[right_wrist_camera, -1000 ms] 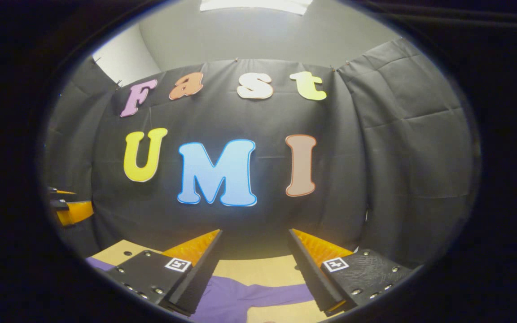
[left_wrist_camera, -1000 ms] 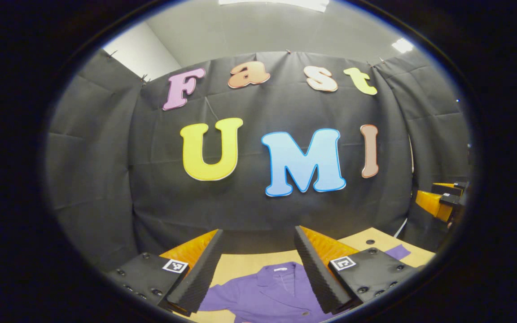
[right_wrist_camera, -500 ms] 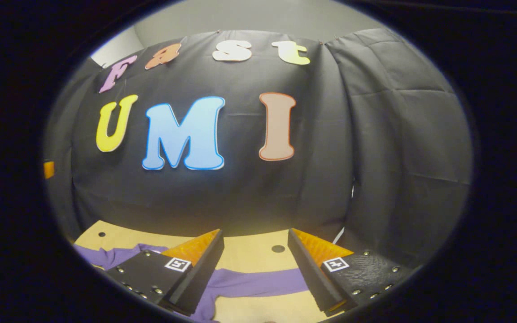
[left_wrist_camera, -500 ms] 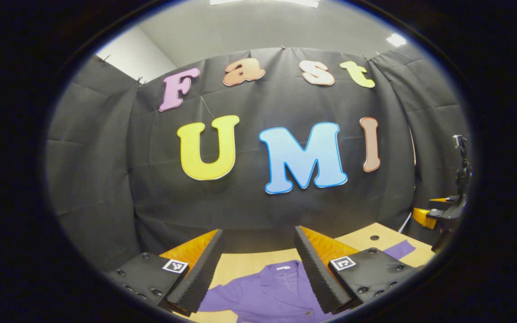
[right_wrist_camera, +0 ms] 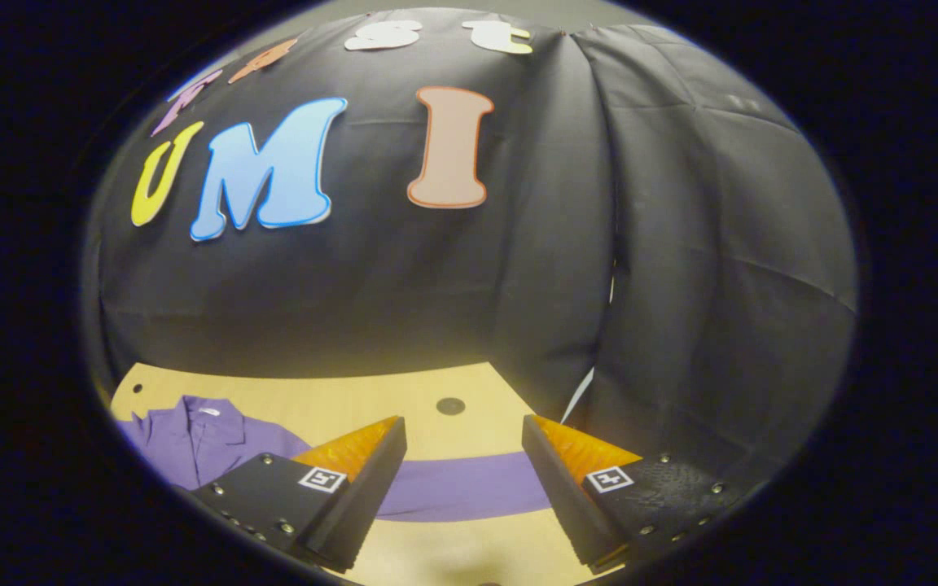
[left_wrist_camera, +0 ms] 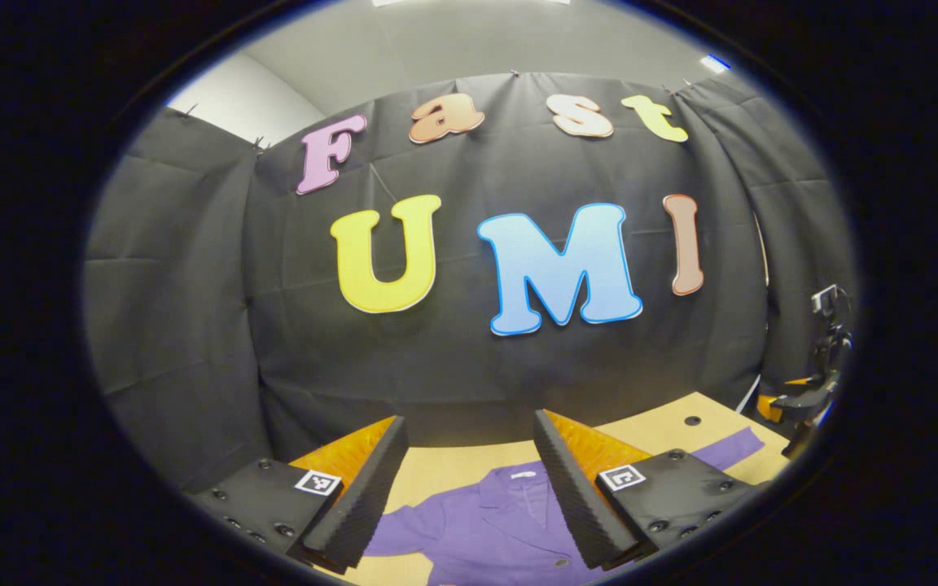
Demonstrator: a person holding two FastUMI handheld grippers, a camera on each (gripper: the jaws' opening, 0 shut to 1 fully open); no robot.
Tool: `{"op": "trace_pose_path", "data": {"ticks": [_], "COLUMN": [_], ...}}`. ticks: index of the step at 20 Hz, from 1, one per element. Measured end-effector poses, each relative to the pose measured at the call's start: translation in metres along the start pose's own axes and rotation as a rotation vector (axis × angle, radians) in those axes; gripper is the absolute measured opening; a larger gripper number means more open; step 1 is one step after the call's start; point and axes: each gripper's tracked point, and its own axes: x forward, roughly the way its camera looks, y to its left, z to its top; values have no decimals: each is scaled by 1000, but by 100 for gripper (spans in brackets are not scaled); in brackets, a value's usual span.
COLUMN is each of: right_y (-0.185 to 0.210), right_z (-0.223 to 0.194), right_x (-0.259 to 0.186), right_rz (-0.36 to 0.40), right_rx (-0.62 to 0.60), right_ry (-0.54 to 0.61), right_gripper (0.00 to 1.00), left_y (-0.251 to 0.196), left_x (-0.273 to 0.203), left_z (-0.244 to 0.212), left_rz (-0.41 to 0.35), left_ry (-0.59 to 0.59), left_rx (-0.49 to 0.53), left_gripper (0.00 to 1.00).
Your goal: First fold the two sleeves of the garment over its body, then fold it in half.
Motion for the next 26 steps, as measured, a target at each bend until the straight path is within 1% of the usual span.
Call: {"op": "trace_pose_path", "data": {"ticks": [5, 6, 7, 10, 14, 16, 19, 24, 25, 26], "right_y": [-27, -30, -34, -44, -46, -46, -48, -45, -45, -46], "right_z": [-58, -70, -82, -115, -147, -165, -178, -187, -189, -189], "right_x": [41, 50, 57, 79, 103, 107, 112, 110, 111, 109], "right_rz": [-18, -21, -22, -29, -23, -18, -28, -4, -5, -5], "right_rx": [-15, -12, -9, -18, -28, -22, -19, -1, 16, 50], "right_ry": [143, 175, 202, 288, 370, 409, 449, 470, 472, 476], "right_gripper": [92, 95, 92, 92, 92, 92, 92, 93, 96, 96], "left_y": [3, 3, 5, 7, 10, 12, 17, 21, 20, 20], "left_x": [-7, -8, -9, -14, -20, -21, -23, -23, -22, -21], "left_z": [-7, -9, -12, -19, -29, -33, -39, -45, -46, -47], "left_rz": [42, 50, 60, 89, 118, 133, 151, 167, 165, 164], "left_ry": [25, 34, 44, 67, 95, 111, 128, 146, 148, 150], "left_rx": [16, 13, 12, 7, 0, -4, -4, -19, -24, -27], "left_gripper": [99, 100, 99, 100, 100, 100, 100, 99, 100, 100]}}
